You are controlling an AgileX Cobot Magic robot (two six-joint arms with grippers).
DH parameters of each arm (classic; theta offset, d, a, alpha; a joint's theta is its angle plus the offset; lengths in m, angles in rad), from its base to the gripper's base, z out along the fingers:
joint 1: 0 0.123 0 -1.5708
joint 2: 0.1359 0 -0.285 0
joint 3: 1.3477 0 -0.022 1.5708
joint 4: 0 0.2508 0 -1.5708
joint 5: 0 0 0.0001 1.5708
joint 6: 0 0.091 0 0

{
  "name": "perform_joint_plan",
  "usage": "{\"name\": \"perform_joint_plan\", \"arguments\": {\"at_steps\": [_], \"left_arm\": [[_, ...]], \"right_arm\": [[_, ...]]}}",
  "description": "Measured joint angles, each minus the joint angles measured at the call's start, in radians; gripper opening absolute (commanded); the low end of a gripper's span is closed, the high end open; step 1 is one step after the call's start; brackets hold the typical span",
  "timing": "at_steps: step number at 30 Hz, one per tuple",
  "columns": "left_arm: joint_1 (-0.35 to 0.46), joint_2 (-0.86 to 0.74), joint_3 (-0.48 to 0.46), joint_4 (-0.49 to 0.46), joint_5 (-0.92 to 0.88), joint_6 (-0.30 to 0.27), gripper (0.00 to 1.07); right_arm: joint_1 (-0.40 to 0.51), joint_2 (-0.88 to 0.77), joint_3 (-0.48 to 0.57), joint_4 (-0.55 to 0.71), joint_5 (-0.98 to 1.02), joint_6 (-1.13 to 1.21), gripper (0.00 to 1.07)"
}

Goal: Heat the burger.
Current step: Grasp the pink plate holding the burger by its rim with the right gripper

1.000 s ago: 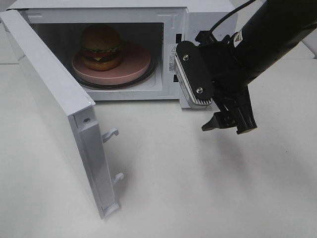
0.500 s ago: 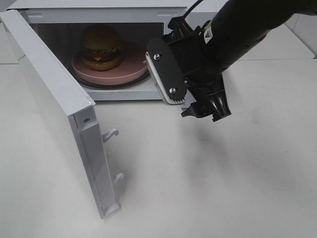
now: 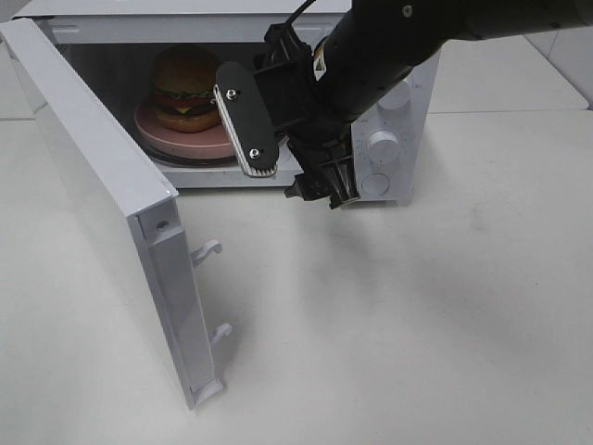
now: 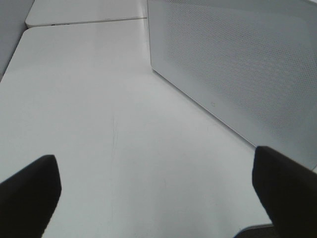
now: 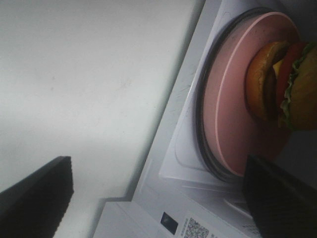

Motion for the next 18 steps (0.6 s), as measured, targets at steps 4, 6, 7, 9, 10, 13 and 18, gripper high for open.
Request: {"name": "perform_joint_plan", "arguments": {"at_steps": [4,6,7,9,10,13,18], "left_arm": [[0.000,0.000,0.000,0.000,0.000,0.000,0.98],[0.000,0.000,0.000,0.000,0.000,0.000,0.98],[0.000,0.000,0.000,0.000,0.000,0.000,0.98],[0.000,0.000,0.000,0.000,0.000,0.000,0.98],[0.000,0.000,0.000,0.000,0.000,0.000,0.98],[0.000,0.000,0.000,0.000,0.000,0.000,0.98],[0.000,0.000,0.000,0.000,0.000,0.000,0.98]], "right_arm": [[0.000,0.035,-0.035,-0.003,-0.009,0.019,0.89],[0.000,0.072,-0.071,-0.005,-0.014,0.040,0.88],[0.000,0.072,-0.071,-0.005,-0.014,0.040,0.88],[0.000,0.084,-0.083,-0.006,-0.014,0.046,0.88],[0.000,0.108,-0.106,-0.006,-0.014,0.057,0.88],[0.000,0.146,-0.143,-0.007,-0.014,0.065,0.88],[0.000,0.210,-0.212,-0.007,-0.014,0.103,0.88]]}}
